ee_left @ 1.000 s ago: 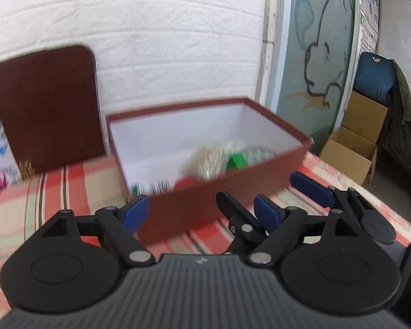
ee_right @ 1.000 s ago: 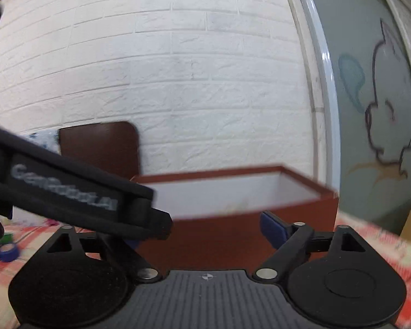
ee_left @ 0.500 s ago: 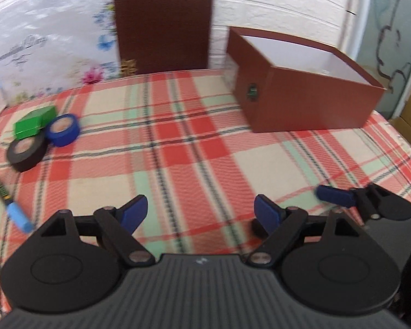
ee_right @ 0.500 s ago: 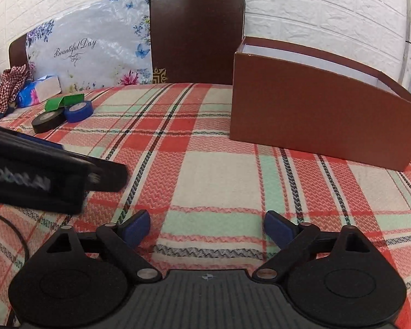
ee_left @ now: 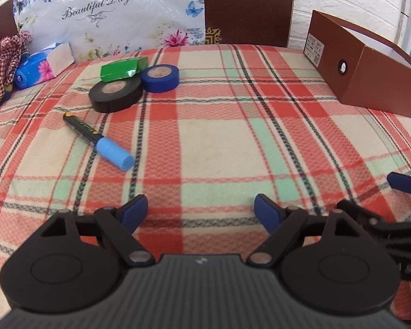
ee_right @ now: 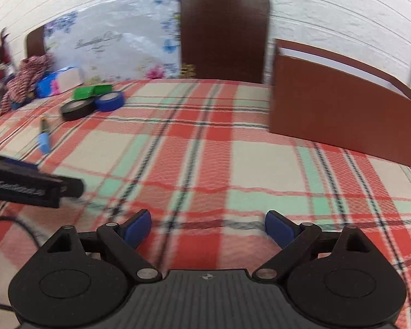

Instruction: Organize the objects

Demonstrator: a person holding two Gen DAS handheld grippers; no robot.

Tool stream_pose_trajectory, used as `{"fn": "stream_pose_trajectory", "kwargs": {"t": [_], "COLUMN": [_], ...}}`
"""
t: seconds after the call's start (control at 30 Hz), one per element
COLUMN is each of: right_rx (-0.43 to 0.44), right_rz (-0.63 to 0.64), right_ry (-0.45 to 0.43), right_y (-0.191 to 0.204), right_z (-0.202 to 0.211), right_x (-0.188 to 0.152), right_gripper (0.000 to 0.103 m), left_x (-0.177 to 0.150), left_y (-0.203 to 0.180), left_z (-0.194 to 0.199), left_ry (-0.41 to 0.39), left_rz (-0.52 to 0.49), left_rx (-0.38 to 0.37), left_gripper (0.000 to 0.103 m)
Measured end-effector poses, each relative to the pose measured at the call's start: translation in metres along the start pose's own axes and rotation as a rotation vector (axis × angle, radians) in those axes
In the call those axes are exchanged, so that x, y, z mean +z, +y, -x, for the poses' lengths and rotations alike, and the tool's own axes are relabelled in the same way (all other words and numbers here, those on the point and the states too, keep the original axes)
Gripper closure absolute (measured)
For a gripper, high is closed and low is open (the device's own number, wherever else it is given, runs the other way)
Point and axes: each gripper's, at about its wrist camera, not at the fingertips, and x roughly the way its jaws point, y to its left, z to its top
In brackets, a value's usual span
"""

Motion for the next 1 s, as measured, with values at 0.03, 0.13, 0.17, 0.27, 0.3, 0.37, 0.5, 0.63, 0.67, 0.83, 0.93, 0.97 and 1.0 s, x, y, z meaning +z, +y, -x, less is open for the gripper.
{"fn": "stream_pose_trajectory", "kwargs": {"t": [0.03,0.13,0.17,0.27,0.3,0.37,0.5,0.63,0.67,0.83,0.93,0.97,1.0], "right_rx": [0.018,0.063,0.075,0.095,0.106,0.122,0.171,0.257,0.281,0.367,0.402,0.413,0.417], "right_rz": [0.023,0.057,0.064,0.076,0.078,0.098,0.140,0.202,0.220,0.343,0.341,0.331,0.322], "right_ry": [-0.001,0.000,0.001,0.004,0.006,0.006,0.008,0.009,0.006,-0.038,-0.026,-0.018,-0.015], "right_y": [0.007,0.023,0.027,0.038,0.042,0.052,0.071,0.101,0.109,0.161,0.177,0.179,0.180], "right_z": [0.001,0.003,0.003,0.002,0.001,-0.001,-0.006,-0.017,-0.021,-0.053,-0.080,-0.086,-0.089], "right_x": [-0.001,-0.001,-0.002,0.000,0.000,0.001,0.007,0.018,0.022,0.050,0.071,0.077,0.082], "right_gripper": [0.012,0.014,0.014,0.014,0.014,0.014,0.018,0.020,0.022,0.028,0.032,0.050,0.084], "left_x": [-0.002,-0.005,-0.006,-0.009,-0.010,-0.012,-0.019,-0.026,-0.027,-0.031,-0.029,-0.029,-0.030], "left_y": [0.003,0.012,0.015,0.025,0.028,0.034,0.071,0.140,0.154,0.183,0.181,0.183,0.184], "left_z": [0.001,0.003,0.004,0.006,0.006,0.008,0.013,0.011,0.010,0.006,0.003,0.003,0.003], "left_ry": [-0.003,-0.008,-0.009,-0.017,-0.021,-0.028,-0.048,-0.076,-0.085,-0.175,-0.175,-0.177,-0.180], "left_rz": [-0.002,0.016,0.025,0.043,0.044,0.044,0.078,0.193,0.216,0.281,0.265,0.271,0.276], "left_rx": [0.003,0.007,0.011,0.022,0.027,0.031,0.078,0.188,0.216,0.210,0.211,0.205,0.201], "left_gripper": [0.016,0.016,0.016,0.016,0.016,0.016,0.016,0.013,0.013,0.009,0.009,0.009,0.009]}}
